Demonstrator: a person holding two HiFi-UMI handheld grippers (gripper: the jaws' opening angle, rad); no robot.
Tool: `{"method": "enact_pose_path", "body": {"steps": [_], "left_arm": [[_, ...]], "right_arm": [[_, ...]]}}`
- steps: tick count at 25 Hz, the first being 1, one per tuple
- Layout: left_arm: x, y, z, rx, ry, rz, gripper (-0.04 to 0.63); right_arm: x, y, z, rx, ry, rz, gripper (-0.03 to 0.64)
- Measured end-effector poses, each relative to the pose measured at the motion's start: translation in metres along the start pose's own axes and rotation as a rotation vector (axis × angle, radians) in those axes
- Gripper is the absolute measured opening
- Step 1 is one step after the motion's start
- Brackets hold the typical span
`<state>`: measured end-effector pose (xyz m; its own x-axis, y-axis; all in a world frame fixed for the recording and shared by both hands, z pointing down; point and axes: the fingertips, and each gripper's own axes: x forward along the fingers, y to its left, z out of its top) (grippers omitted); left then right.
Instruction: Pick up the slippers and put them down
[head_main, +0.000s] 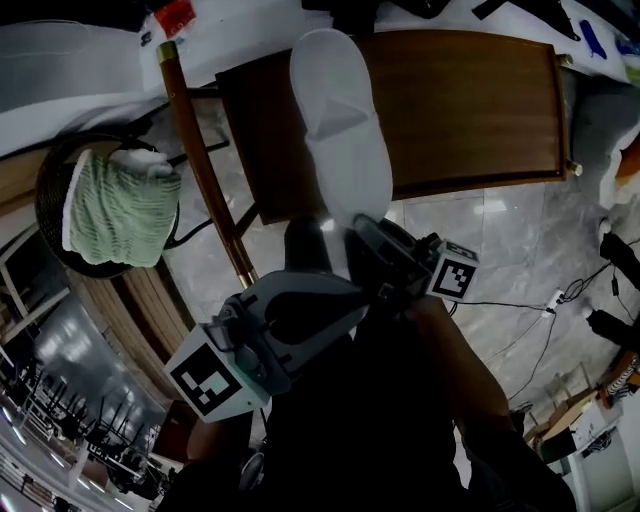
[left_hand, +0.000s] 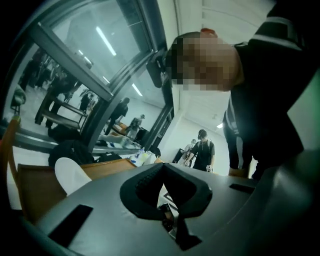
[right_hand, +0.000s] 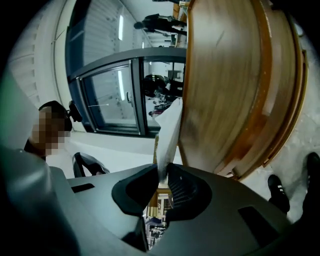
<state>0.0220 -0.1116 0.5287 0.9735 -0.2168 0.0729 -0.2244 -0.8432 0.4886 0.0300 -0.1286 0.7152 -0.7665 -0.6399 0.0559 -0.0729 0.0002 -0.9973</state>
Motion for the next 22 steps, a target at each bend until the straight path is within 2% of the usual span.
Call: {"method": "enact_pose_path", "body": {"steps": [4,8,15,22], "left_arm": [[0.009,-0.002,-0.021,-0.083,-0.005,-0.024,0.011],[0.022,-0.007,-0.049,-0.121,0.011,-0.071,0.011],[0.035,-0.019,-0.076,-0.135,0.058,-0.152,0.011],[0.038,-0.011,-0.088,-0.139,0.067,-0.131,0.011]], "right_arm": [[-0.011,-0.019,-0.014,0.042,0.013,-0.033,0.055],[-0.016,-0.040,-0.017,0.055,0.012,-0.052,0.055],[-0.021,-0.063,-0.020,0.107,-0.018,-0.096,0.057],[-0.026,-0.070,-0.028,0.088,0.034,-0.131,0.068]]}}
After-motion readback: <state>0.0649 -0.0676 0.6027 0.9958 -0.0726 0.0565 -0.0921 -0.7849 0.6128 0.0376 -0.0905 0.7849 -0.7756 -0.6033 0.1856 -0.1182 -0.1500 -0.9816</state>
